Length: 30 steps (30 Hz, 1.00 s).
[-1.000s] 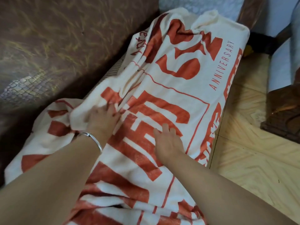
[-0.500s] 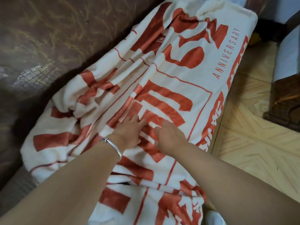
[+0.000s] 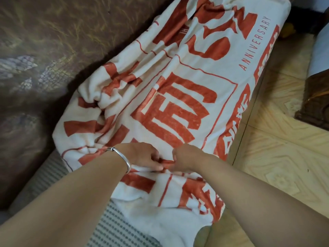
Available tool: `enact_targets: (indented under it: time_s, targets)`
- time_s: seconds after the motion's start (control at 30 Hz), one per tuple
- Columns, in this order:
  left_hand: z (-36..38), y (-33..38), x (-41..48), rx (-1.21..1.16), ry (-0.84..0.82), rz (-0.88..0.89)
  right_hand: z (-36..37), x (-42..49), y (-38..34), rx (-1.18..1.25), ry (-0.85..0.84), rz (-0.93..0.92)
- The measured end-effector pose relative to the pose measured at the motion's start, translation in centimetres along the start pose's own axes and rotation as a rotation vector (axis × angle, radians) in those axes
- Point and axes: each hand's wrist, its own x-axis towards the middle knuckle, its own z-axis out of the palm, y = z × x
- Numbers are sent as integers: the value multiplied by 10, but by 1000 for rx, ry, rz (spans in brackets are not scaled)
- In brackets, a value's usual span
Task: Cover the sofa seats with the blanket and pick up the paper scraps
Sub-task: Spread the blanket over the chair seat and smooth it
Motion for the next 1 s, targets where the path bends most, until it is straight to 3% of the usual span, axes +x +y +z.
enact_targets:
  time_s: [0.1,0.23,0.3,0.37,0.47,0.53,0.6,0.77,0.83,0.87,1.0]
  targets:
    - [19,1,-11,17,39,3,18,-7,-1,-73,38,-36]
    - [42,12,-21,-32,307,-31,23,-24,-7,152,183,-66]
    - [46,17,-30,-74,384,-100,28,-42,-15,295,124,-124]
    - [53,18,-35,-58,410,-168,48,-57,-27,224,18,-170]
    - [68,16,-42,30,252,-181,82,-63,-38,-119,99,-159]
    - [78,9,-46,40,197,-64,82,-60,-42,-59,131,-139]
    - [88,3,-54,-21,183,27,73,-57,-42,25,0,-146]
    - [113,10,-72,372,162,-2,83,-71,-45,-25,-249,-193]
    - [124,10,-76,404,220,38,100,-81,-52,-17,-291,-159]
    - [128,7,-78,370,208,40,107,-81,-56,-35,-275,-148]
    - [132,-1,-87,241,-94,-144,114,-75,-65,91,-46,-49]
